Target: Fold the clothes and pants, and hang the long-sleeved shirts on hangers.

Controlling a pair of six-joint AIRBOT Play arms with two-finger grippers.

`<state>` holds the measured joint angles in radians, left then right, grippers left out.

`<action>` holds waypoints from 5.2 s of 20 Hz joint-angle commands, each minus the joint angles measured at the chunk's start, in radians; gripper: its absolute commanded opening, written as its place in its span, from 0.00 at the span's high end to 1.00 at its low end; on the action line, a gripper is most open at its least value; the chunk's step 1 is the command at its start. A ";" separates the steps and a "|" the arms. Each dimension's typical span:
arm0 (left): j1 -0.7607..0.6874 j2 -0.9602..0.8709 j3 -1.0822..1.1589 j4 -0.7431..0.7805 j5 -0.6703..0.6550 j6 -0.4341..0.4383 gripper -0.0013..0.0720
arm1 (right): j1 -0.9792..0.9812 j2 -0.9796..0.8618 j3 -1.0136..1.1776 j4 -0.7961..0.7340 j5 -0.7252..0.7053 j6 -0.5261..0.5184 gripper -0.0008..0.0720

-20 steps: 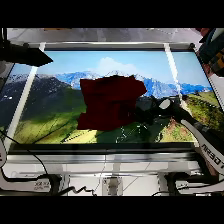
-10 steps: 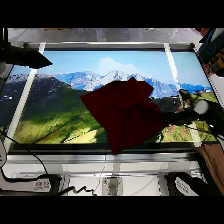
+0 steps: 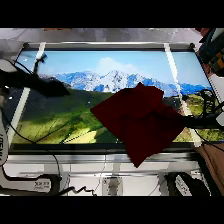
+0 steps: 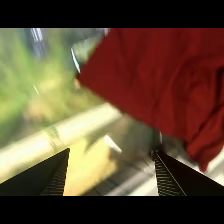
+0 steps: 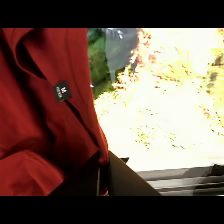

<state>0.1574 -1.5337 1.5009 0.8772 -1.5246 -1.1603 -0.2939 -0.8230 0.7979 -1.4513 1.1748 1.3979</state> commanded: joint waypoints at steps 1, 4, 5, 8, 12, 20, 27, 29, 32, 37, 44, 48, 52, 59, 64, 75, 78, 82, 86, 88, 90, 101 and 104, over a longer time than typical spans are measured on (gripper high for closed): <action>-0.025 -0.037 -0.227 -0.056 0.079 0.047 0.21 | -0.005 0.006 -0.001 0.000 -0.023 -0.005 0.97; -0.082 -0.076 -0.342 -0.146 0.243 0.109 0.44 | -0.005 0.006 -0.001 0.000 -0.027 -0.005 0.97; -0.111 -0.098 -0.352 -0.146 0.269 0.110 0.45 | -0.005 0.006 -0.001 0.003 -0.028 -0.005 0.97; -0.213 -0.173 -0.352 -0.169 0.324 0.110 0.44 | -0.005 0.006 -0.001 0.011 -0.032 -0.005 0.97; -0.310 -0.221 -0.352 -0.175 0.490 0.109 0.39 | -0.005 0.006 -0.001 0.014 -0.037 -0.005 0.97; -0.323 -0.221 -0.349 -0.292 0.763 0.098 0.75 | -0.005 0.006 -0.001 0.038 -0.039 -0.005 0.97; -0.284 -0.160 -0.312 -0.395 0.788 0.164 0.97 | -0.005 0.008 0.011 0.056 -0.053 -0.005 0.97; -0.264 -0.082 -0.286 -0.395 0.789 0.236 0.97 | -0.005 0.008 0.050 0.076 -0.080 -0.005 0.97; -0.224 0.096 -0.261 -0.395 0.810 0.323 0.97 | -0.005 0.008 0.135 0.104 -0.143 -0.005 0.97; -0.140 0.465 -0.261 -0.389 0.913 0.457 0.97 | -0.005 0.008 0.271 0.124 -0.208 -0.005 0.97; -0.039 0.832 -0.261 -0.297 1.066 0.544 0.97 | -0.005 0.008 0.367 0.303 -0.317 -0.005 0.97; -0.012 0.944 -0.261 -0.270 1.077 0.544 0.97 | -0.005 0.040 0.435 0.372 -0.320 -0.006 0.97; -0.012 1.035 -0.261 -0.191 1.077 0.544 0.97 | -0.005 0.153 0.514 0.375 -0.317 -0.076 0.97; -0.012 1.197 -0.261 -0.124 1.122 0.544 0.97 | -0.005 0.408 0.597 0.374 -0.285 -0.075 0.97; -0.012 1.126 -0.280 -0.036 1.120 0.536 0.97 | -0.005 0.349 0.598 0.375 -0.297 0.040 0.97; -0.013 0.319 -0.414 -0.158 1.046 0.427 0.97 | 0.027 -0.539 0.563 0.526 -0.068 0.057 0.96; -0.013 0.174 -0.413 -0.284 1.096 0.427 0.97 | 0.071 -0.690 0.563 0.542 -0.218 0.057 0.96; -0.013 0.113 -0.413 -0.373 1.163 0.427 0.92 | 0.124 -0.751 0.563 0.534 -0.448 0.056 0.95; -0.007 0.135 -0.413 -0.364 1.168 0.427 0.02 | 0.095 -0.748 0.565 0.506 -0.504 0.060 0.30; 0.004 0.179 -0.413 -0.349 1.143 0.428 0.02 | 0.032 -0.748 0.565 0.437 -0.367 0.060 0.30; 0.031 0.251 -0.413 -0.247 1.064 0.427 0.02 | -0.047 -0.749 0.565 0.320 -0.170 0.041 0.30; 0.193 0.383 -0.423 0.209 0.479 0.077 0.04 | -0.189 -0.769 0.156 0.604 -0.117 -0.359 0.36; 0.238 0.383 -0.472 0.257 0.397 0.043 0.04 | -0.189 -0.825 0.153 0.701 -0.110 -0.403 0.38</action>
<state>0.3565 -1.1538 1.0615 1.0458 -1.0161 -1.0565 -0.4816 -1.6089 0.9886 -0.8402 1.0939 1.0615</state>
